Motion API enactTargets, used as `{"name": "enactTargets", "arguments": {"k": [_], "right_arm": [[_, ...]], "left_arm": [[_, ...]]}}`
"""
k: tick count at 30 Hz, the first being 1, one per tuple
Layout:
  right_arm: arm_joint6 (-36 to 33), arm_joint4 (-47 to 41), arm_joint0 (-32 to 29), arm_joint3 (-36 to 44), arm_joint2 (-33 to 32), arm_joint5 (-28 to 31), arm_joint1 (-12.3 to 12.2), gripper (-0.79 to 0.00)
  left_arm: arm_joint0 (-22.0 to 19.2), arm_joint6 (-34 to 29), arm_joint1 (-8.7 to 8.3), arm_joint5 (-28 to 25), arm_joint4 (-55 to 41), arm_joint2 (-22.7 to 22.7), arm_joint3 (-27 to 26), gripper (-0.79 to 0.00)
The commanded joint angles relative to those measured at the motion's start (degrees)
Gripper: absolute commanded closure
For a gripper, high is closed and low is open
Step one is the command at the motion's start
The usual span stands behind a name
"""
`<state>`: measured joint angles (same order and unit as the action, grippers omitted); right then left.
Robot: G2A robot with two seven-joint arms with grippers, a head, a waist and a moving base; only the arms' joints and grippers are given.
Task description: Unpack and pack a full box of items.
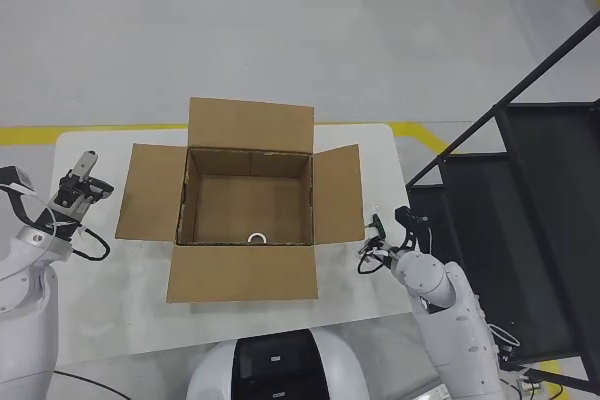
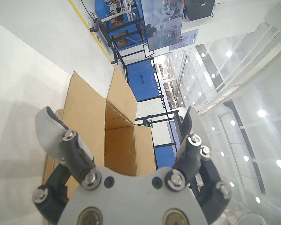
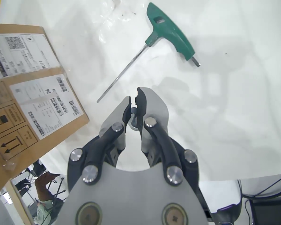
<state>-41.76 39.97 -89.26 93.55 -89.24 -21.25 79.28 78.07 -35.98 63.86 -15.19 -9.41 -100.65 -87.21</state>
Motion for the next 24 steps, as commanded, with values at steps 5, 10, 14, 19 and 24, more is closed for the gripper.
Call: {"name": "enactTargets", "arguments": {"k": [5,10,14,19,24], "right_arm": [[2.3,1.47,1.19,-1.61,1.3,-3.43,0.01,0.0],[3.63,2.22,2.4,-3.09,1.92,-4.3,-0.09,-0.526],[4.86,0.61,3.37,-3.95,2.34,-5.28,0.04,-0.785],[7.57,-0.79,3.76,-2.62,1.74,-6.71,0.07,-0.785],[12.09,-2.05,1.91,3.97,-1.0,-8.15,-0.05,-0.785]], "left_arm": [[0.0,0.0,0.0,0.0,0.0,0.0,0.0,-0.785],[0.0,0.0,0.0,0.0,0.0,0.0,0.0,-0.785],[0.0,0.0,0.0,0.0,0.0,0.0,0.0,-0.785],[0.0,0.0,0.0,0.0,0.0,0.0,0.0,-0.785],[0.0,0.0,0.0,0.0,0.0,0.0,0.0,-0.785]]}}
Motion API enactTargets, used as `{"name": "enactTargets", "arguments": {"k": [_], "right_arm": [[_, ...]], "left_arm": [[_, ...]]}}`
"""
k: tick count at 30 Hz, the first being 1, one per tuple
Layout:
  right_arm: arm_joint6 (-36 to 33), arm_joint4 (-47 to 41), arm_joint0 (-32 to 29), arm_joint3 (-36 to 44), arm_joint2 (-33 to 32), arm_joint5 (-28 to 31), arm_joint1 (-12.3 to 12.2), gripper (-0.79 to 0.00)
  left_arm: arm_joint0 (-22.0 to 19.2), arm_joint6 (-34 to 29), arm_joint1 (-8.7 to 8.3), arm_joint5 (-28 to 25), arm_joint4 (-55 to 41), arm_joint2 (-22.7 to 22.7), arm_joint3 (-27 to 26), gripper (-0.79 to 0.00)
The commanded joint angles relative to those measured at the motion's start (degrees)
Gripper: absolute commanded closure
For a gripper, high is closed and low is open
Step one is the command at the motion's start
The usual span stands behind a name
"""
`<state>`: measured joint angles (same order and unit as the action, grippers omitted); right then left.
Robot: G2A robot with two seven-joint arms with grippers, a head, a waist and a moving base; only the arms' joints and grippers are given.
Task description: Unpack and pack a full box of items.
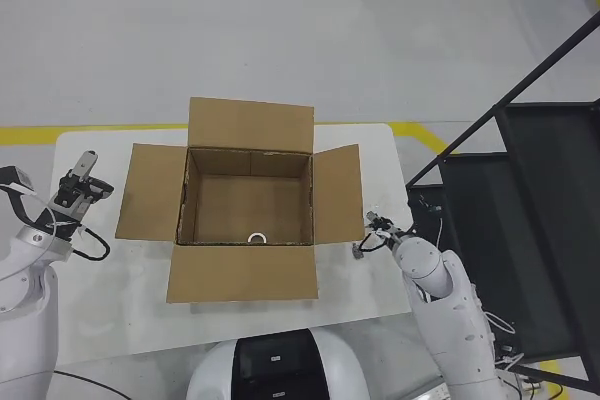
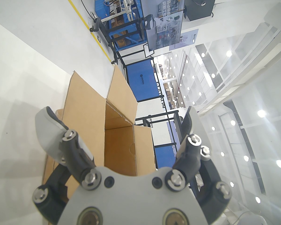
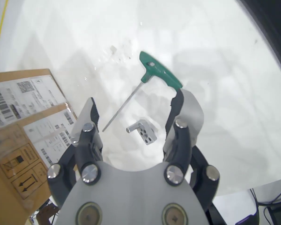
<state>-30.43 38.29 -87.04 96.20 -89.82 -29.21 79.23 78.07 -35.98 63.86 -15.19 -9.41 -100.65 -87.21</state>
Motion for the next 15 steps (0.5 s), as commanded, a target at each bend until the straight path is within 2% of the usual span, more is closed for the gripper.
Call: {"name": "enactTargets", "arguments": {"k": [1,6,10,15], "right_arm": [[1.86,-0.34,-0.76,2.94,-0.74,-0.27,0.0,-0.785],[9.13,-4.31,-2.19,9.68,-1.78,0.55,0.43,-0.785],[13.46,-9.4,-1.68,12.99,-0.5,5.7,0.9,-0.785],[13.08,-16.53,-1.51,15.42,1.86,14.33,1.19,-0.785]], "left_arm": [[0.0,0.0,0.0,0.0,0.0,0.0,0.0,-0.785],[0.0,0.0,0.0,0.0,0.0,0.0,0.0,-0.785],[0.0,0.0,0.0,0.0,0.0,0.0,0.0,-0.785],[0.0,0.0,0.0,0.0,0.0,0.0,0.0,-0.785]]}}
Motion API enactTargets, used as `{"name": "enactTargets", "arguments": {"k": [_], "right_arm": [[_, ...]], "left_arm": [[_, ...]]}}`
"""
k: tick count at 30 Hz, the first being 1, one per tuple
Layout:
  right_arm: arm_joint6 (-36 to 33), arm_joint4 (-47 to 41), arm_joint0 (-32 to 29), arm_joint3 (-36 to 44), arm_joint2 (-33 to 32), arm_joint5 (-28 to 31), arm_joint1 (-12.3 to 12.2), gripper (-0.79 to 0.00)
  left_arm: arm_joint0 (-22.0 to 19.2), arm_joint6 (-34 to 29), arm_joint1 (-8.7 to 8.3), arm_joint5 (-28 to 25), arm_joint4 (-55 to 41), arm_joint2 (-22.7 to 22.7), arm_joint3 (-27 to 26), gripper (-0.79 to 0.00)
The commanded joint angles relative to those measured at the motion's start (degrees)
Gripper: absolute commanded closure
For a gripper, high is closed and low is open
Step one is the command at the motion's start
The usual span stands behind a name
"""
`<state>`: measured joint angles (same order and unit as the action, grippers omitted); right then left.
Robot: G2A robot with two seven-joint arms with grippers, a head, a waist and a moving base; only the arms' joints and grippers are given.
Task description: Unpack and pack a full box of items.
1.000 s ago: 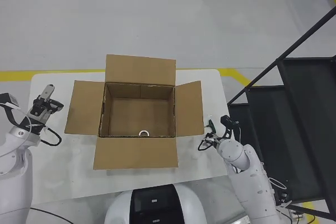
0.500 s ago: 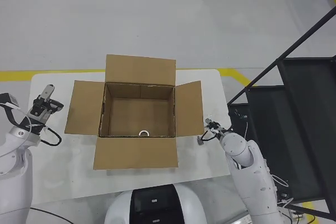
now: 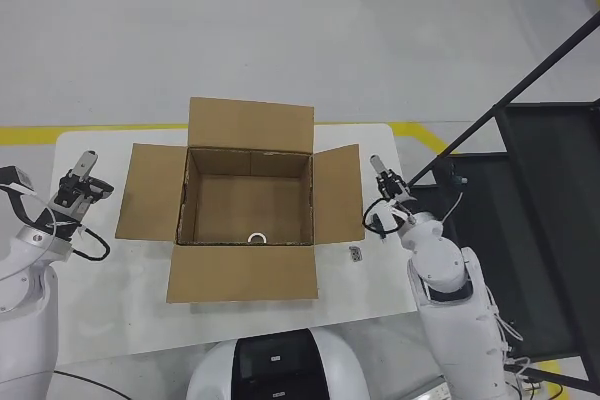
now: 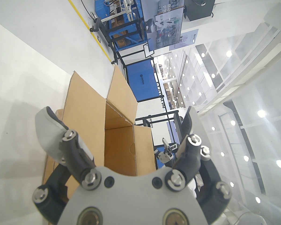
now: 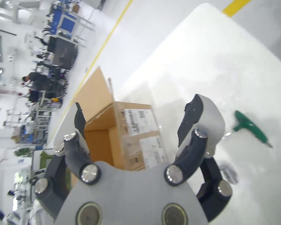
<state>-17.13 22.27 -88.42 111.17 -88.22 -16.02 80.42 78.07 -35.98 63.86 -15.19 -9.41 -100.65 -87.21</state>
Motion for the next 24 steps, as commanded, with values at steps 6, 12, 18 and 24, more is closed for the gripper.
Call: {"name": "enactTargets", "arguments": {"k": [6,12,18,24], "right_arm": [[-0.76,1.4,-1.77,4.27,3.15,6.85,-0.24,-0.785],[-6.82,-0.49,-0.23,3.1,9.12,9.68,-0.25,-0.785],[-12.09,1.89,5.46,-4.85,17.0,7.7,0.07,-0.785],[-15.98,7.55,12.95,-8.99,25.29,1.82,0.79,-0.785]], "left_arm": [[0.0,0.0,0.0,0.0,0.0,0.0,0.0,-0.785],[0.0,0.0,0.0,0.0,0.0,0.0,0.0,-0.785],[0.0,0.0,0.0,0.0,0.0,0.0,0.0,-0.785],[0.0,0.0,0.0,0.0,0.0,0.0,0.0,-0.785]]}}
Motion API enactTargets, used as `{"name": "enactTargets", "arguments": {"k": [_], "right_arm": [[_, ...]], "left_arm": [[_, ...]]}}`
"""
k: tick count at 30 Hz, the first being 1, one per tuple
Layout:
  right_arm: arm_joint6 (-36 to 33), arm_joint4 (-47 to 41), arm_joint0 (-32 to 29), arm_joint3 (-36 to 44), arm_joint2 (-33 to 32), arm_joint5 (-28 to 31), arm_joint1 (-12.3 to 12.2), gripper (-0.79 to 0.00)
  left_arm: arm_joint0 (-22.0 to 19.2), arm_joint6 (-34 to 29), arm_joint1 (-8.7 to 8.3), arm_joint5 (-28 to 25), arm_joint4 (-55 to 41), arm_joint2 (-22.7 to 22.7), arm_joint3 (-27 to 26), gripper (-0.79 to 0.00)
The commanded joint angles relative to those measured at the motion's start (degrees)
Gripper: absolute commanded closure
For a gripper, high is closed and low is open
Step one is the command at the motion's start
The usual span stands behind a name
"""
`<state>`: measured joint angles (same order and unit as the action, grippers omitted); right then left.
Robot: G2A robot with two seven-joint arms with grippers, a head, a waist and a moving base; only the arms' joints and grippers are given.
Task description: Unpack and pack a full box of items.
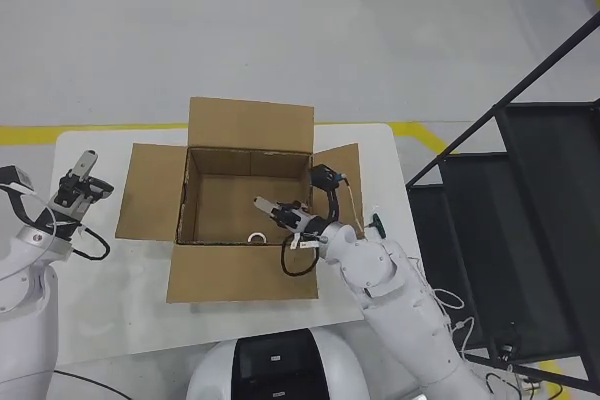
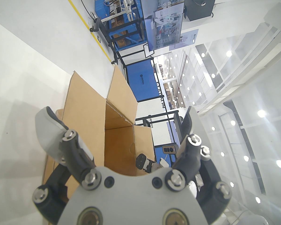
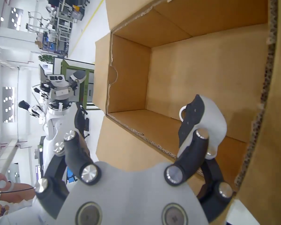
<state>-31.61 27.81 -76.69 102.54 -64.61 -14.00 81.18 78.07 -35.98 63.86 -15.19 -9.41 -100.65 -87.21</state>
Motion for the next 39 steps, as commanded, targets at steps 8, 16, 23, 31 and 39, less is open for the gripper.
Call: {"name": "enactTargets", "arguments": {"k": [8,16,23,31,39], "right_arm": [[-5.6,5.72,3.0,0.56,5.59,-6.77,0.19,-0.785],[-5.6,5.72,3.0,0.56,5.59,-6.77,0.19,-0.785],[-5.6,5.72,3.0,0.56,5.59,-6.77,0.19,-0.785],[-5.6,5.72,3.0,0.56,5.59,-6.77,0.19,-0.785],[-5.6,5.72,3.0,0.56,5.59,-6.77,0.19,-0.785]], "left_arm": [[0.0,0.0,0.0,0.0,0.0,0.0,0.0,-0.785],[0.0,0.0,0.0,0.0,0.0,0.0,0.0,-0.785],[0.0,0.0,0.0,0.0,0.0,0.0,0.0,-0.785],[0.0,0.0,0.0,0.0,0.0,0.0,0.0,-0.785],[0.0,0.0,0.0,0.0,0.0,0.0,0.0,-0.785]]}}
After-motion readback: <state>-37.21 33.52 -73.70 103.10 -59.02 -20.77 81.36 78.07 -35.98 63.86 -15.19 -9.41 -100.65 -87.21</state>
